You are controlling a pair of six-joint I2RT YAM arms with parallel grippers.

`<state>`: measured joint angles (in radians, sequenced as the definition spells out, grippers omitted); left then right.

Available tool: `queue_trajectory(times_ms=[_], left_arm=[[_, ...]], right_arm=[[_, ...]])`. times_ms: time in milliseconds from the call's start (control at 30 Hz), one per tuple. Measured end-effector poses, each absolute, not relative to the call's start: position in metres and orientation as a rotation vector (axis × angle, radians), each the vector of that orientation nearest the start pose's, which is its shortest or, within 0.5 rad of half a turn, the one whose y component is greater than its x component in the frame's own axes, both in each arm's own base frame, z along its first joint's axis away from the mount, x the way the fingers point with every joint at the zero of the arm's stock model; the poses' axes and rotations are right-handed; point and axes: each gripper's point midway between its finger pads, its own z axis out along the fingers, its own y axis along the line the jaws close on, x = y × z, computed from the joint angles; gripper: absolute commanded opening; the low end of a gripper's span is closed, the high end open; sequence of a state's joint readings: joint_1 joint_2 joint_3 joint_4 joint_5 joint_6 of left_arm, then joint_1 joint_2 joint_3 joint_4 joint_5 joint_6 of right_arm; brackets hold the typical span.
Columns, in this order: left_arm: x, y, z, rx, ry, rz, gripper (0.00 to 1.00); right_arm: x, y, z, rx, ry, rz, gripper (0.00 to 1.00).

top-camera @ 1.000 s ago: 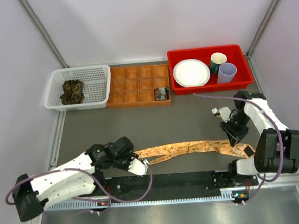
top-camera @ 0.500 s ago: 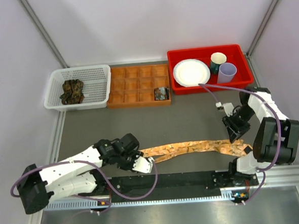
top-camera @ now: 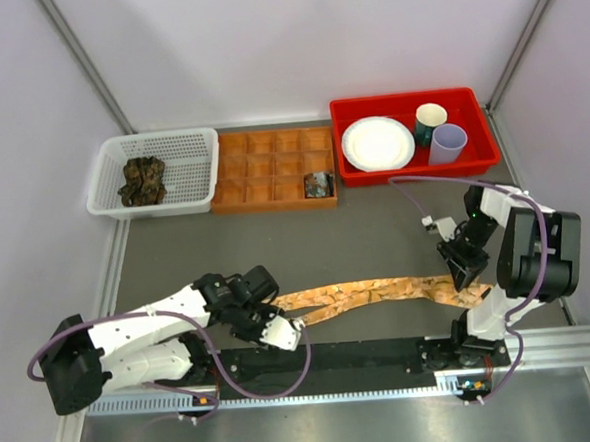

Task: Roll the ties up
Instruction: Flatten out the tie at the center of the board.

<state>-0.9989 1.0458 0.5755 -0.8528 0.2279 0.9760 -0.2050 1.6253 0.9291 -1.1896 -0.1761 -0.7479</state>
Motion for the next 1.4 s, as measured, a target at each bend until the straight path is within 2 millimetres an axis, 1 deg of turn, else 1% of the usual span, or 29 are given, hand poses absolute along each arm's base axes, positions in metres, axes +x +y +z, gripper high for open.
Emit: queue_trajectory(times_ms=[100,133,167,233,267,300,400,467,533,567,600,667,733,767,800,833,900,967,1000,1033,1067,1167,1200,1267,1300,1367,1400], left_arm=[[0.084,-0.147,0.032,-2.819,-1.789,0.404,0.46],[0.083,-0.147,0.031,-2.812,-1.786,0.412,0.43],[0.081,-0.147,0.03,-2.803,-1.784,0.416,0.34],[0.079,-0.147,0.026,-2.78,-1.781,0.417,0.22],[0.079,-0.147,0.024,-2.769,-1.779,0.414,0.07],[0.079,-0.147,0.022,-2.76,-1.78,0.409,0.01],[0.084,-0.146,0.02,-2.756,-1.811,0.356,0.0],[0.094,-0.147,0.023,-2.753,-1.889,0.282,0.0],[0.107,-0.15,0.031,-2.752,-1.983,0.202,0.0],[0.117,-0.153,0.038,-2.763,-2.052,0.143,0.0],[0.13,-0.16,0.048,-2.783,-2.152,0.08,0.0],[0.151,-0.168,0.066,-2.819,-2.307,-0.022,0.0],[0.17,-0.173,0.083,-2.864,-2.437,-0.139,0.0],[0.177,-0.173,0.088,-2.875,-2.487,-0.195,0.0],[0.181,-0.172,0.089,-2.877,-2.516,-0.242,0.0],[0.185,-0.168,0.086,-2.868,-2.533,-0.299,0.0],[0.184,-0.157,0.072,-2.842,-2.507,-0.371,0.0],[0.178,-0.144,0.057,-2.822,-2.444,-0.405,0.0],[0.174,-0.138,0.049,-2.821,-2.392,-0.408,0.06],[0.17,-0.133,0.043,-2.821,-2.35,-0.404,0.19],[0.167,-0.128,0.038,-2.825,-2.309,-0.4,0.57],[0.151,-0.116,0.028,-2.806,-2.203,-0.332,0.94],[0.147,-0.115,0.029,-2.807,-2.185,-0.304,0.99],[0.141,-0.123,0.041,-2.818,-2.21,-0.196,0.99],[0.141,-0.131,0.05,-2.831,-2.243,-0.146,0.99],[0.143,-0.145,0.071,-2.864,-2.318,-0.074,0.99],[0.145,-0.151,0.08,-2.876,-2.354,-0.043,0.99]], right_arm=[[0.148,-0.029,0.03,-0.843,3.205,0.502,0.3],[0.147,-0.029,0.029,-0.844,3.209,0.503,0.3],[0.147,-0.029,0.029,-0.845,3.212,0.503,0.3],[0.146,-0.03,0.027,-0.848,3.218,0.497,0.29],[0.147,-0.031,0.027,-0.85,3.218,0.49,0.28],[0.148,-0.031,0.026,-0.85,3.216,0.486,0.27],[0.149,-0.033,0.025,-0.852,3.216,0.471,0.22],[0.15,-0.034,0.024,-0.855,3.219,0.464,0.2],[0.15,-0.035,0.023,-0.859,3.223,0.455,0.17],[0.15,-0.036,0.022,-0.86,3.226,0.449,0.17],[0.15,-0.037,0.022,-0.863,3.227,0.443,0.16],[0.151,-0.038,0.021,-0.865,3.225,0.429,0.15],[0.152,-0.039,0.021,-0.868,3.225,0.419,0.15],[0.152,-0.04,0.02,-0.869,3.225,0.416,0.15],[0.152,-0.04,0.02,-0.87,3.226,0.412,0.15],[0.152,-0.04,0.02,-0.871,3.227,0.409,0.15],[0.152,-0.042,0.02,-0.875,3.23,0.4,0.15],[0.152,-0.042,0.021,-0.877,3.233,0.393,0.14],[0.152,-0.043,0.021,-0.878,3.234,0.39,0.14],[0.152,-0.043,0.021,-0.879,3.234,0.389,0.14],[0.152,-0.043,0.021,-0.879,3.234,0.388,0.14],[0.152,-0.043,0.021,-0.879,3.234,0.391,0.14],[0.152,-0.043,0.021,-0.878,3.234,0.393,0.15],[0.152,-0.042,0.021,-0.877,3.232,0.4,0.16],[0.152,-0.041,0.022,-0.876,3.231,0.405,0.21],[0.153,-0.04,0.025,-0.87,3.229,0.424,0.28],[0.154,-0.039,0.028,-0.871,3.223,0.439,0.36]])
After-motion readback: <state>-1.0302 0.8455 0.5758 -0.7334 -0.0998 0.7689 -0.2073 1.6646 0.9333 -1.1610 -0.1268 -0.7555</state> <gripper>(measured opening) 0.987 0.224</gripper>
